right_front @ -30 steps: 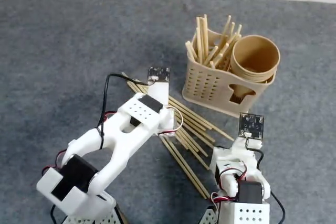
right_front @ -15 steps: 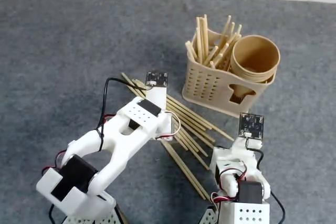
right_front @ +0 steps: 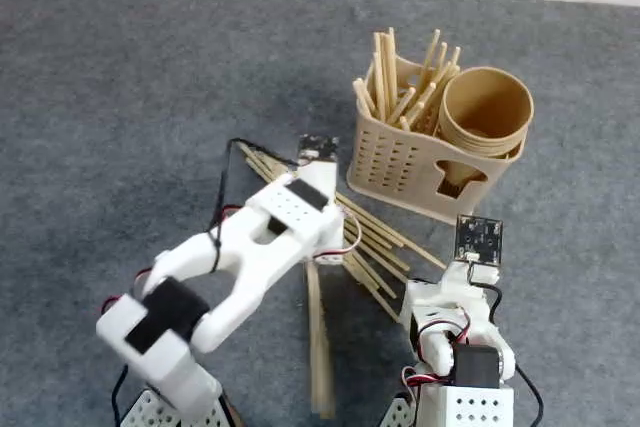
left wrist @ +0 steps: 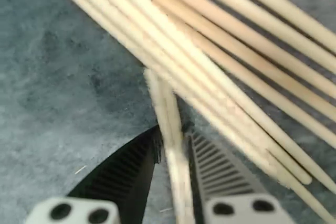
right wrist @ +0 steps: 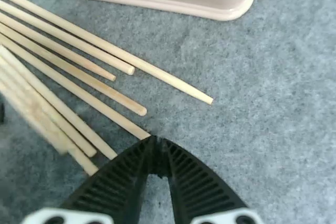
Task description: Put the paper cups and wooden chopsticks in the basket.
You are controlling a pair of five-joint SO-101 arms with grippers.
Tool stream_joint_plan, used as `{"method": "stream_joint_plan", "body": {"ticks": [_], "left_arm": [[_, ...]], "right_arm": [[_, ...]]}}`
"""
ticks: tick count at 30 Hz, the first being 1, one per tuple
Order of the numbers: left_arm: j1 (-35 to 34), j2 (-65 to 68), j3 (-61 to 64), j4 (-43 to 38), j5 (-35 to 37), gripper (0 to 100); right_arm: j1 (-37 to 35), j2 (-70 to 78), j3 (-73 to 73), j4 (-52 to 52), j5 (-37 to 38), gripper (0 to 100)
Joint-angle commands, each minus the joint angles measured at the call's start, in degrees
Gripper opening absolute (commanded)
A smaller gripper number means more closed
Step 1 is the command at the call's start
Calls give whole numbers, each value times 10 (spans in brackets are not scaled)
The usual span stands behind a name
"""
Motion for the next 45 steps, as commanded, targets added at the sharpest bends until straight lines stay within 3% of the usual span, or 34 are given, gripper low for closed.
{"method": "stream_joint_plan", "body": {"ticks": [1, 11, 16, 22, 36, 45], "left_arm": [[0, 68, -76, 69, 3, 66], [-7, 100, -112, 105, -4, 66], [-48, 99, -113, 106, -21, 8], [-70, 85, -136, 166, -40, 5], [-119, -128, -54, 173, -40, 5], [-116, -270, -58, 173, -39, 5]], "right_arm": [[5, -7, 76, 2, 0, 5], [5, -7, 76, 2, 0, 5], [5, -7, 76, 2, 0, 5], [5, -7, 76, 2, 0, 5], [5, -7, 76, 2, 0, 5], [5, -7, 76, 2, 0, 5]]}}
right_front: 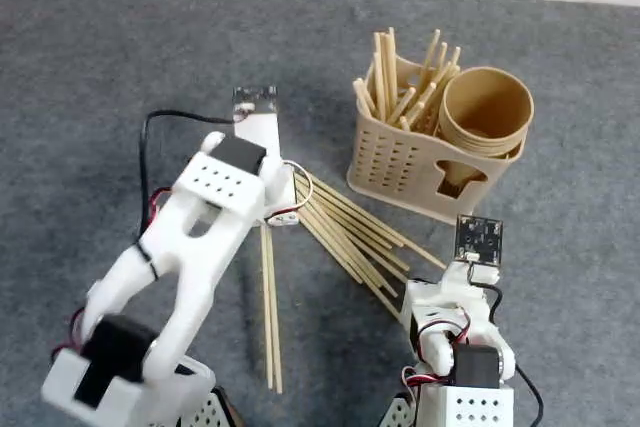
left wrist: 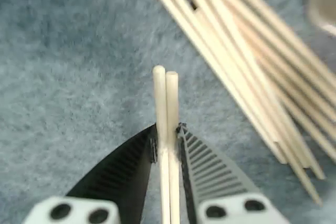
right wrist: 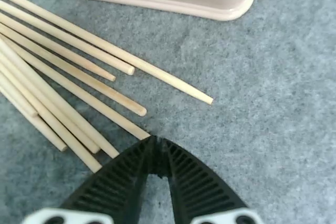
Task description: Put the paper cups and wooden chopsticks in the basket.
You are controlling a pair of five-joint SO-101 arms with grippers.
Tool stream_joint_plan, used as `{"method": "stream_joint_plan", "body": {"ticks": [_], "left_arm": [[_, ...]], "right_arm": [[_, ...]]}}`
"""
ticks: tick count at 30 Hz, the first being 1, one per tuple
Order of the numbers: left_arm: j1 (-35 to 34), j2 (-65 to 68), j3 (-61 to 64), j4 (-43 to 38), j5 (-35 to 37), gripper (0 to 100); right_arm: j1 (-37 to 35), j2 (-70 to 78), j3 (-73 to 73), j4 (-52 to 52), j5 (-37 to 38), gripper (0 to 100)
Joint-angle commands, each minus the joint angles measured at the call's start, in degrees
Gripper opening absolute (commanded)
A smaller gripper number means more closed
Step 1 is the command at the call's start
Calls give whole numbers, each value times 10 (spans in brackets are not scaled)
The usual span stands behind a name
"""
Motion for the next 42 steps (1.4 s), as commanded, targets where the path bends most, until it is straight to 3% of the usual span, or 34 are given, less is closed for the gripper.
{"method": "stream_joint_plan", "body": {"ticks": [1, 8, 22, 37, 42], "left_arm": [[-3, -99, -9, 2, -2, 5], [-3, -208, -33, -52, -1, 5], [2, -302, -109, -200, 2, 5], [83, -317, -138, -548, -2, 5], [95, -269, -154, -596, -47, 5]], "right_arm": [[5, -7, 76, 2, 0, 5], [5, -7, 76, 2, 0, 5], [5, -7, 76, 2, 0, 5], [5, -7, 76, 2, 0, 5], [5, -7, 76, 2, 0, 5]]}}
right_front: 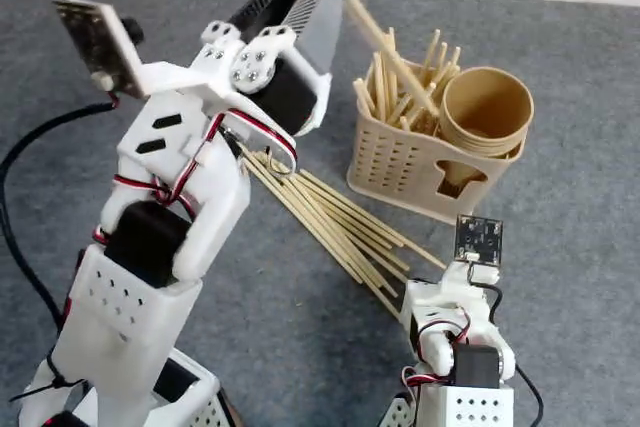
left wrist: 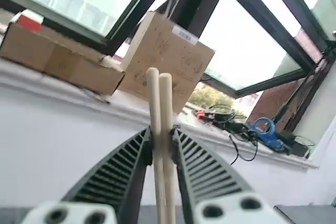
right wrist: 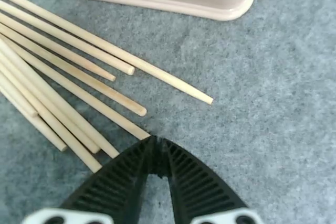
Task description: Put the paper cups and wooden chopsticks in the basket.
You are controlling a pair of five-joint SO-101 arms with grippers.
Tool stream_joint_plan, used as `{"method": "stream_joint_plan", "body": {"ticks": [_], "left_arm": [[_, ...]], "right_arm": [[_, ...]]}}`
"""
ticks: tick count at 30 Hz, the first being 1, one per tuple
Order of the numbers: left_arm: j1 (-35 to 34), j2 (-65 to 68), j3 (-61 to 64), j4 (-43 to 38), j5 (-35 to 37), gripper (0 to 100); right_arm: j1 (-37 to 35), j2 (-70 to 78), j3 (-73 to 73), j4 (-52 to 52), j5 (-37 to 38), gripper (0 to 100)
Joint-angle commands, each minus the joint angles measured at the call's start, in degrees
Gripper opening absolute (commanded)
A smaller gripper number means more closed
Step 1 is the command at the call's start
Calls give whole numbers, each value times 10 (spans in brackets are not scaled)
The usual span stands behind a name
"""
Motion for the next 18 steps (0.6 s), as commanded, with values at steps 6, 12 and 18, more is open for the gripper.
{"method": "stream_joint_plan", "body": {"ticks": [6, 12, 18], "left_arm": [[8, 102, -69, -71, -98, 5], [10, 156, -80, -71, -105, 5], [13, 208, -75, -68, -120, 5]], "right_arm": [[5, -7, 76, 2, 0, 5], [5, -7, 76, 2, 0, 5], [5, -7, 76, 2, 0, 5]]}}
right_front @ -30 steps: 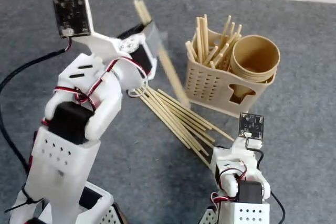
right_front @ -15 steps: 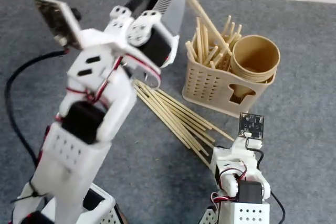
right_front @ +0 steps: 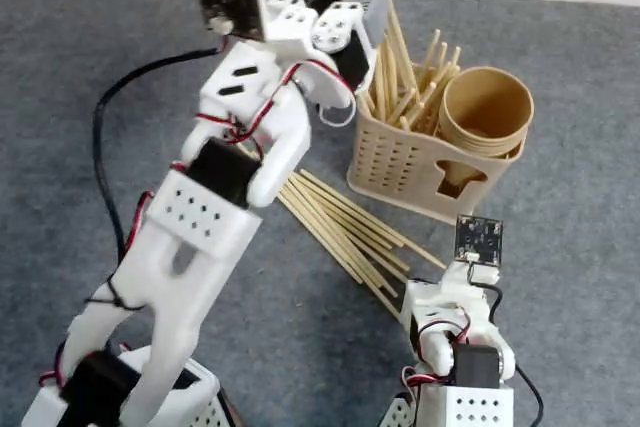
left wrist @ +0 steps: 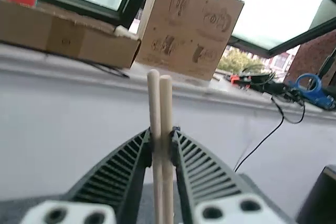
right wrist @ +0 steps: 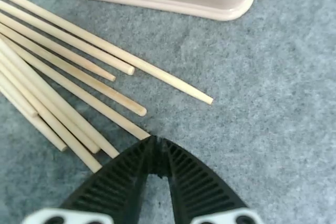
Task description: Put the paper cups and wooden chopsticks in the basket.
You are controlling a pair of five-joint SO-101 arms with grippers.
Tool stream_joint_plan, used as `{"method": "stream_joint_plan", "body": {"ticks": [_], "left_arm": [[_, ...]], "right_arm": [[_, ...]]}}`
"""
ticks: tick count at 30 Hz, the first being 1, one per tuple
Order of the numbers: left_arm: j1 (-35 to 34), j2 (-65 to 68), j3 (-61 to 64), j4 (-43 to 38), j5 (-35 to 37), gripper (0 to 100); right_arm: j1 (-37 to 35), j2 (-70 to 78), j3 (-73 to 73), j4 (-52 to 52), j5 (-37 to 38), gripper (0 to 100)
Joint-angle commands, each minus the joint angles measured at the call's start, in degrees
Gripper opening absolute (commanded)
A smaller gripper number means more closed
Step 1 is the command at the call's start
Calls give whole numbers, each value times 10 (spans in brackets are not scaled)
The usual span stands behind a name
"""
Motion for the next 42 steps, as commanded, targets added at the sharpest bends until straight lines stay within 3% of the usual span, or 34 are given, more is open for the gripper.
{"method": "stream_joint_plan", "body": {"ticks": [1, 6, 11, 20, 27, 31, 35, 42], "left_arm": [[13, 26, -26, -8, -43, 6], [22, 52, -31, 37, -95, 17], [22, 45, -32, 95, -93, 130], [17, 11, -31, 145, -94, 130], [17, -53, -15, 242, -94, 129], [17, -112, 38, 277, -94, 118], [-9, -193, 124, 275, -98, 6], [-68, -365, 308, 236, -98, 5]], "right_arm": [[5, -7, 76, 2, 0, 5], [5, -7, 76, 2, 0, 5], [5, -7, 76, 2, 0, 5], [5, -7, 76, 2, 0, 5], [5, -7, 76, 2, 0, 5], [5, -7, 76, 2, 0, 5], [5, -7, 76, 2, 0, 5], [5, -7, 76, 2, 0, 5]]}}
